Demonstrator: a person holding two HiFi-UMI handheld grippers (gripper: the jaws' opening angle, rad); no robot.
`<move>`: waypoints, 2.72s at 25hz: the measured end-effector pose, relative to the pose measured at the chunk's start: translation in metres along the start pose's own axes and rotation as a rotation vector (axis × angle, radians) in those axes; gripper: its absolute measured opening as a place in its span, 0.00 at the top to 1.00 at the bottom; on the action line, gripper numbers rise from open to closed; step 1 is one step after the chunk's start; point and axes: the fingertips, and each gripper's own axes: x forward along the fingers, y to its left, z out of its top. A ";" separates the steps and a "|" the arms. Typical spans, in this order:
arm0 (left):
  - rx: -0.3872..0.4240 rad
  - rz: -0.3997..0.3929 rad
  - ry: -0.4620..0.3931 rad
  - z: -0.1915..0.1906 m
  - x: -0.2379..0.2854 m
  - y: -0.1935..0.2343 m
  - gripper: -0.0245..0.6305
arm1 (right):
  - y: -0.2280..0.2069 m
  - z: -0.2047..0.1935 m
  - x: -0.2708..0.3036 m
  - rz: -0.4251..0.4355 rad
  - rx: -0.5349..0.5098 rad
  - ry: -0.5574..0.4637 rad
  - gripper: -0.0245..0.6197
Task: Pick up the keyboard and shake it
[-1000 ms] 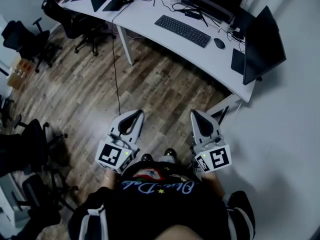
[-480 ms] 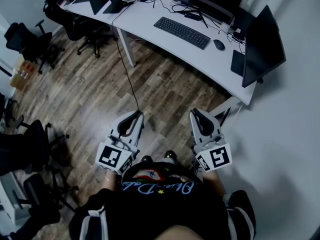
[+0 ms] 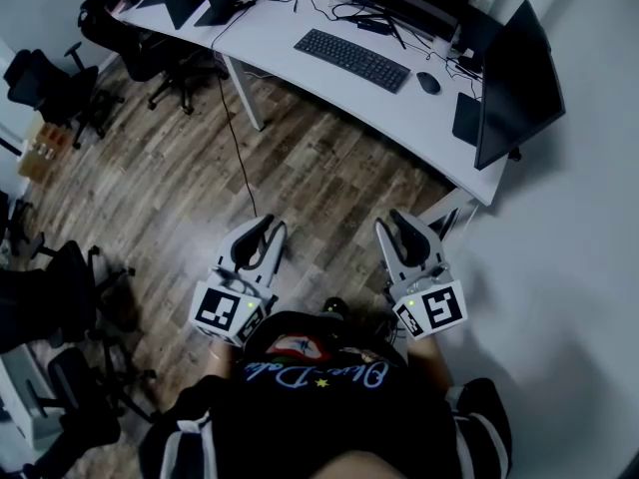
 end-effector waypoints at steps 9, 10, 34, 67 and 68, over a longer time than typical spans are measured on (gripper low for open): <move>-0.036 0.019 0.055 -0.019 0.016 0.013 0.84 | -0.022 -0.016 0.002 -0.022 0.030 0.034 0.82; -0.040 0.013 0.053 -0.020 0.021 0.017 0.84 | -0.025 -0.017 0.004 -0.028 0.029 0.039 0.81; -0.018 -0.212 0.042 0.019 0.207 0.188 0.83 | -0.113 -0.011 0.219 -0.151 0.071 0.033 0.78; -0.047 -0.176 0.130 0.006 0.401 0.305 0.83 | -0.289 -0.051 0.361 -0.221 0.141 0.074 0.75; -0.043 -0.173 0.134 0.006 0.408 0.305 0.83 | -0.297 -0.052 0.365 -0.217 0.144 0.077 0.75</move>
